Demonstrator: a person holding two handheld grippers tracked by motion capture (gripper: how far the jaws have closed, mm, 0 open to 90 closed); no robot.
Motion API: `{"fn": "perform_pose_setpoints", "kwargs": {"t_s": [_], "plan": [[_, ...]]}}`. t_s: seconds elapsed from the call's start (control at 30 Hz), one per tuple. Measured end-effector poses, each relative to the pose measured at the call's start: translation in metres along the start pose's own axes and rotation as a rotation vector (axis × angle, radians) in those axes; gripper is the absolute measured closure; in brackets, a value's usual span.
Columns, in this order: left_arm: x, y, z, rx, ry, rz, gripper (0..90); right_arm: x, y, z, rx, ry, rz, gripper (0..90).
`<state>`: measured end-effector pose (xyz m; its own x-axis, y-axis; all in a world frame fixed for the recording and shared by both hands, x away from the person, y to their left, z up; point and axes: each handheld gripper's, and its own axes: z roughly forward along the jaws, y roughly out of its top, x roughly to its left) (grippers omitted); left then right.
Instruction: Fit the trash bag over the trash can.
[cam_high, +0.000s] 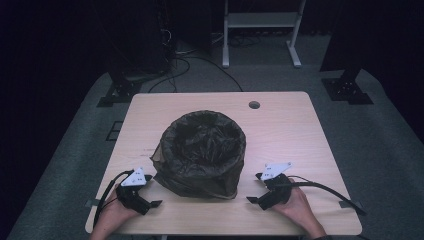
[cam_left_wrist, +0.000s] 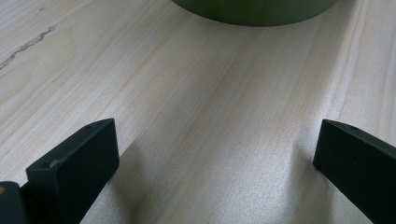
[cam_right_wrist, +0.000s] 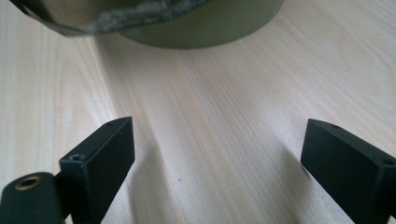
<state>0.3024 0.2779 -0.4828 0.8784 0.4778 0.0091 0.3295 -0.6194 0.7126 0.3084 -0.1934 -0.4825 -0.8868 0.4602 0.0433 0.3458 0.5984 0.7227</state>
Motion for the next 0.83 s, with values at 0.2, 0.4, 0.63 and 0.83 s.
{"fn": "perform_pose_setpoints", "kwargs": {"t_s": [0.2, 0.4, 0.63, 0.83], "plan": [[0.0, 0.0, 0.0, 0.0, 0.0, 0.0, 0.0, 0.0017, -0.002, 0.0016, 0.0, -0.011, -0.014, 8.5], [-0.0001, -0.0001, 0.0001, -0.001, 0.0, 0.0, 0.0, 0.0034, -0.0034, 0.0022, -0.006, -0.025, -0.027, 8.5], [-0.0001, 0.0, 0.0, 0.0, 0.0, 0.0, 0.0, 0.0034, -0.0034, 0.0022, -0.006, -0.025, -0.027, 8.4], [-0.0001, -0.0001, 0.0001, -0.001, 0.001, 0.0, 0.0, 0.0034, -0.0034, 0.0022, -0.006, -0.025, -0.027, 8.4]]}}
